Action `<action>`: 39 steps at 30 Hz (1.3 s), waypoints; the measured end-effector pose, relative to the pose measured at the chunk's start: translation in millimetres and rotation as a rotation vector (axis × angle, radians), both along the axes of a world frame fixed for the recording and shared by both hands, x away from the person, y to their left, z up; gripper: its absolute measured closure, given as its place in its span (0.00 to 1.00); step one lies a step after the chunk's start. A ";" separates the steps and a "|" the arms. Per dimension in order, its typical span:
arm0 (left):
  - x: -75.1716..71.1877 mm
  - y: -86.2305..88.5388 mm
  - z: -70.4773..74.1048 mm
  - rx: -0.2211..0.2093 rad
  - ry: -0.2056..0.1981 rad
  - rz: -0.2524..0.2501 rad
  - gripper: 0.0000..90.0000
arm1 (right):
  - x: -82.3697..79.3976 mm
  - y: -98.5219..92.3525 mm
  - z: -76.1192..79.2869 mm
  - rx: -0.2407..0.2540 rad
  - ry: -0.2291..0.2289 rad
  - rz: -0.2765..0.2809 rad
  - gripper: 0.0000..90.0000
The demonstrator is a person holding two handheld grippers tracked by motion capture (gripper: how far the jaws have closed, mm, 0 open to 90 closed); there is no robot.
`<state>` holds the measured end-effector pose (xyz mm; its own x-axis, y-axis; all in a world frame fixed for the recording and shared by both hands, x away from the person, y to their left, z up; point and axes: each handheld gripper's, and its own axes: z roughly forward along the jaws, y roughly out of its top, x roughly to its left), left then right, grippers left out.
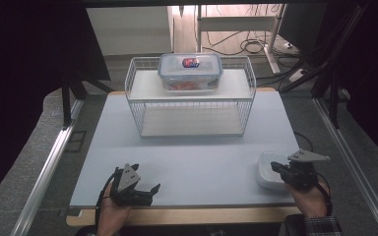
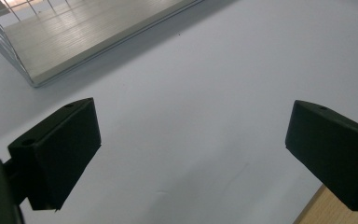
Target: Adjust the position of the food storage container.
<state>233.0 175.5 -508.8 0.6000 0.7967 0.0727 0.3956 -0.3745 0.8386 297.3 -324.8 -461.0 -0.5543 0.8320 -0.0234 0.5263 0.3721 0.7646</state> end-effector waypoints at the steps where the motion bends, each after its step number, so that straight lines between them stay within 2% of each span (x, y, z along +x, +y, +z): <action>1: -0.1 -0.3 -0.1 0.001 -0.001 0.001 0.03 | -0.7 -4.1 0.5 -0.001 -0.002 -0.017 1.00; 2: -0.1 -0.3 -0.1 0.001 -0.001 0.001 0.03 | -0.7 -4.1 0.5 -0.001 -0.002 -0.017 1.00; 11: -0.2 -0.7 -0.1 0.002 -0.003 -0.001 0.03 | -5.7 -40.8 5.9 -0.014 -0.040 -0.164 1.00; 15: -0.7 -1.1 0.5 0.006 -0.009 -0.004 0.03 | -6.0 -57.6 2.9 -0.019 -0.032 -0.229 1.00; 18: -1.0 -1.6 0.7 0.009 -0.010 -0.007 0.03 | -4.6 -60.1 0.5 -0.036 -0.022 -0.245 1.00; 23: -0.8 -2.4 -0.1 0.010 -0.010 -0.017 0.03 | -2.7 -58.1 -2.2 -0.053 -0.008 -0.253 1.00; 27: -0.8 -4.0 -0.3 0.017 -0.010 -0.024 0.03 | -1.5 -55.1 -3.4 -0.037 -0.008 -0.242 1.00; 39: 0.2 -5.2 -1.5 0.024 -0.002 -0.023 0.03 | 12.5 -27.0 -7.0 -0.005 0.004 -0.131 1.00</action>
